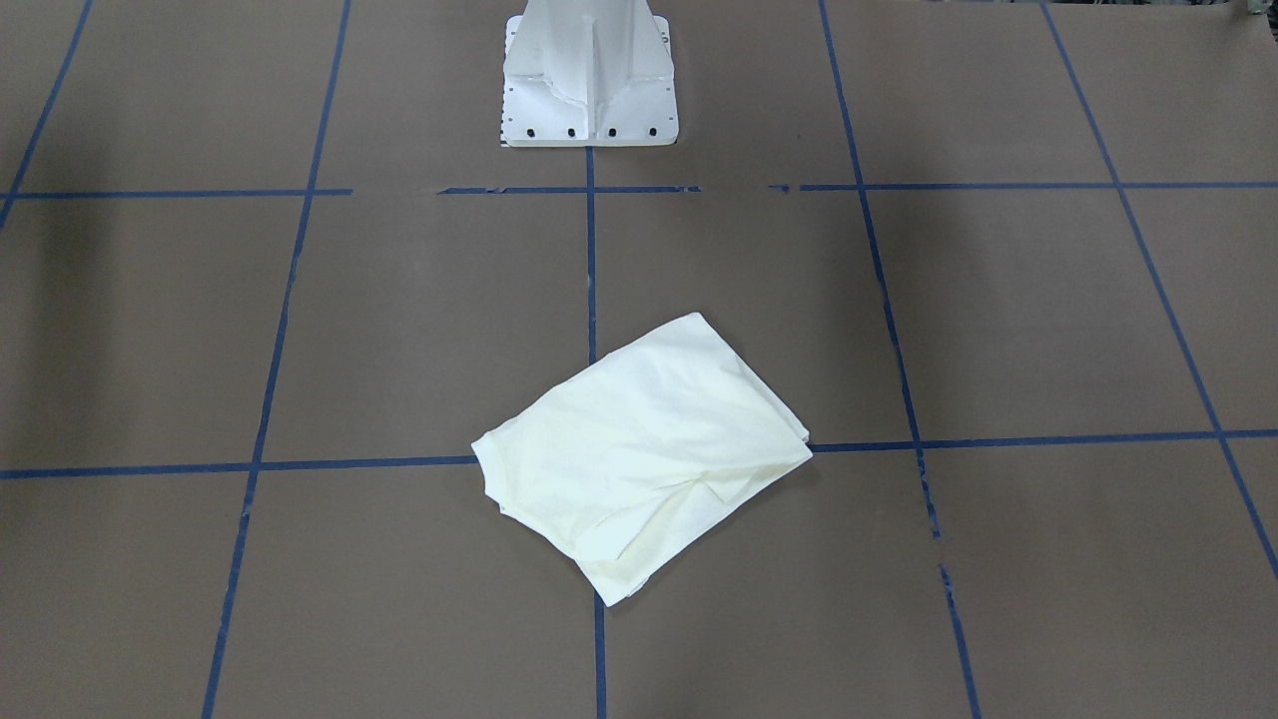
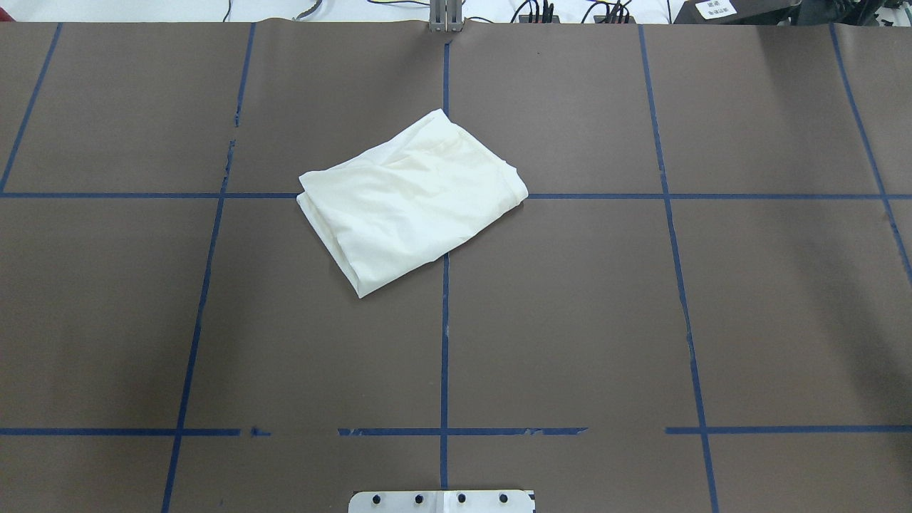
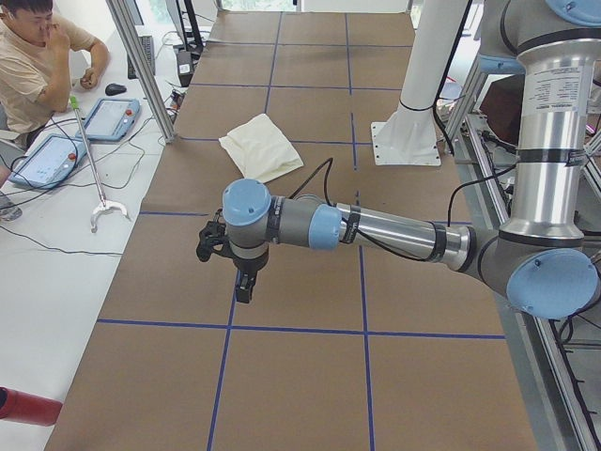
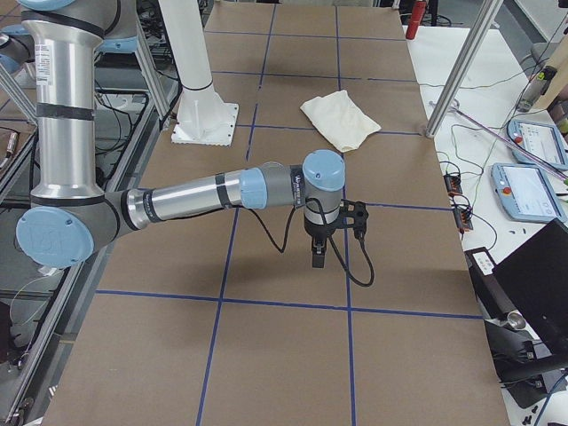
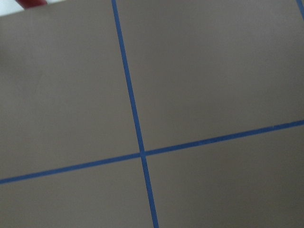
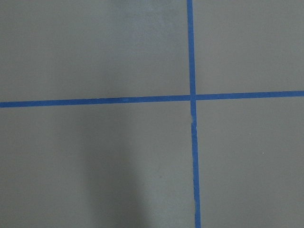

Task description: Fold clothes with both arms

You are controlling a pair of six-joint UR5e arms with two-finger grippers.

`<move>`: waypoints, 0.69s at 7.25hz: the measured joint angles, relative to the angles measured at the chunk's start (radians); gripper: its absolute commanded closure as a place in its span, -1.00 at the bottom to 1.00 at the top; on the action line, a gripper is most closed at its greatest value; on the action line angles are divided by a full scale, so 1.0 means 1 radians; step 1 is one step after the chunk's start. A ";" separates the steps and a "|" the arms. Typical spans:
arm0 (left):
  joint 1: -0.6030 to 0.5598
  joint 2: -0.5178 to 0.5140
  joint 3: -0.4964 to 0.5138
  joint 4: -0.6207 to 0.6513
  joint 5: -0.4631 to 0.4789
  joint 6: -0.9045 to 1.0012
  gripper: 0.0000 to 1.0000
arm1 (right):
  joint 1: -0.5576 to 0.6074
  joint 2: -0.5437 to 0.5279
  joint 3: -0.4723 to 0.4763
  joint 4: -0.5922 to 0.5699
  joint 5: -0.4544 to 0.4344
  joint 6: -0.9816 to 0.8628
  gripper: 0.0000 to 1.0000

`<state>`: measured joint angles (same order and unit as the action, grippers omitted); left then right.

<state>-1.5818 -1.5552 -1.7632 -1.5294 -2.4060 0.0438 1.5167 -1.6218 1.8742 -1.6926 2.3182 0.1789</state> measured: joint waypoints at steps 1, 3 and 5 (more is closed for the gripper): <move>0.000 0.017 -0.003 -0.008 -0.017 0.004 -1.00 | -0.001 0.001 0.000 -0.001 -0.009 0.001 -1.00; 0.004 0.037 -0.015 -0.023 -0.027 0.006 -1.00 | -0.006 0.000 -0.001 -0.002 -0.014 0.003 -1.00; 0.005 0.043 -0.023 -0.026 -0.023 0.007 -1.00 | -0.014 -0.004 -0.001 -0.001 -0.015 0.000 -1.00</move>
<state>-1.5763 -1.5125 -1.7863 -1.5554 -2.4288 0.0506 1.5028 -1.6255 1.8731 -1.6937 2.3037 0.1794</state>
